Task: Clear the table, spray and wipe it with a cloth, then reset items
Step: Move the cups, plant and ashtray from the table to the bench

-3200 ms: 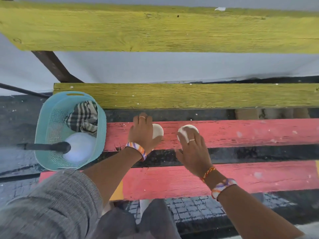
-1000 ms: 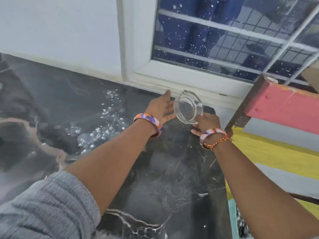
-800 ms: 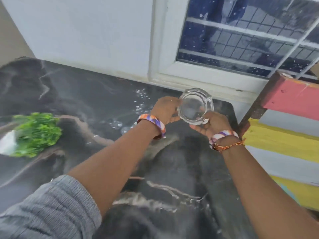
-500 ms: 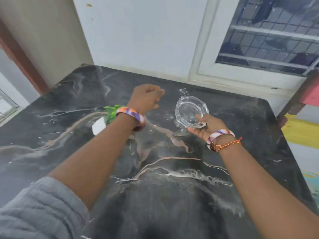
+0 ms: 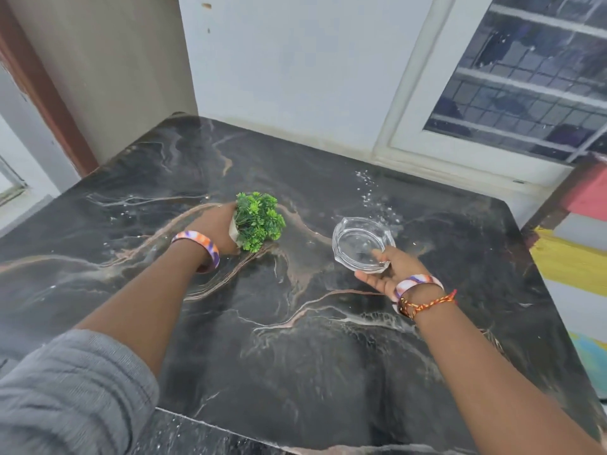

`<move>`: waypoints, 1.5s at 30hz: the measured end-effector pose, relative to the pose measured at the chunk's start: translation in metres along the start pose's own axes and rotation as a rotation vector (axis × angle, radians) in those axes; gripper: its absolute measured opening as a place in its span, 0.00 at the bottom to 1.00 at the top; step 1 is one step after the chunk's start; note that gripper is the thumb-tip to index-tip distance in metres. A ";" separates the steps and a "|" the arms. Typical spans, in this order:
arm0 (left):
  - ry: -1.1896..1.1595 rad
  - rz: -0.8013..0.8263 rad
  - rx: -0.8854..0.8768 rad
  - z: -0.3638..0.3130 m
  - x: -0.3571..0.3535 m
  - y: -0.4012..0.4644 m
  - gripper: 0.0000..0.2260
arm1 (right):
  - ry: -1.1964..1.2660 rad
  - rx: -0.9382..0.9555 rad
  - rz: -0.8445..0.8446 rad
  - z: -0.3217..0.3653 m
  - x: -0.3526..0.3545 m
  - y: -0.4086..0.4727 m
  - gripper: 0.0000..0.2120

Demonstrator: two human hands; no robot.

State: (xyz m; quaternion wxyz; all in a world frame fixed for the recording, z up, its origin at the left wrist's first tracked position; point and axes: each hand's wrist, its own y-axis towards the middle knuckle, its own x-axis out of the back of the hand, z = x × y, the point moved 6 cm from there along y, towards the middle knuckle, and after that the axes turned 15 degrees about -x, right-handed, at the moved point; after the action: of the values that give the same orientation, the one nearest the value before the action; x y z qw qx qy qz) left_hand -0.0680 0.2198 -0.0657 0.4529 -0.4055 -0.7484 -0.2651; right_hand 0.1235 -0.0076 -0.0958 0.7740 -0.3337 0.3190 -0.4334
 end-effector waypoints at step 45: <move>-0.746 0.658 0.066 -0.714 -0.534 -0.052 0.20 | 0.644 -0.216 -0.664 -0.104 0.797 -0.080 0.05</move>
State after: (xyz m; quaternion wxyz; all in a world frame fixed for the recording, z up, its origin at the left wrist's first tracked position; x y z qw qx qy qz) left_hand 0.3580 -0.5490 -0.2233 0.2264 -0.6728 -0.6999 0.0785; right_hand 0.3410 -0.7688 -0.2552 0.4161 -0.3447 0.4621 -0.7032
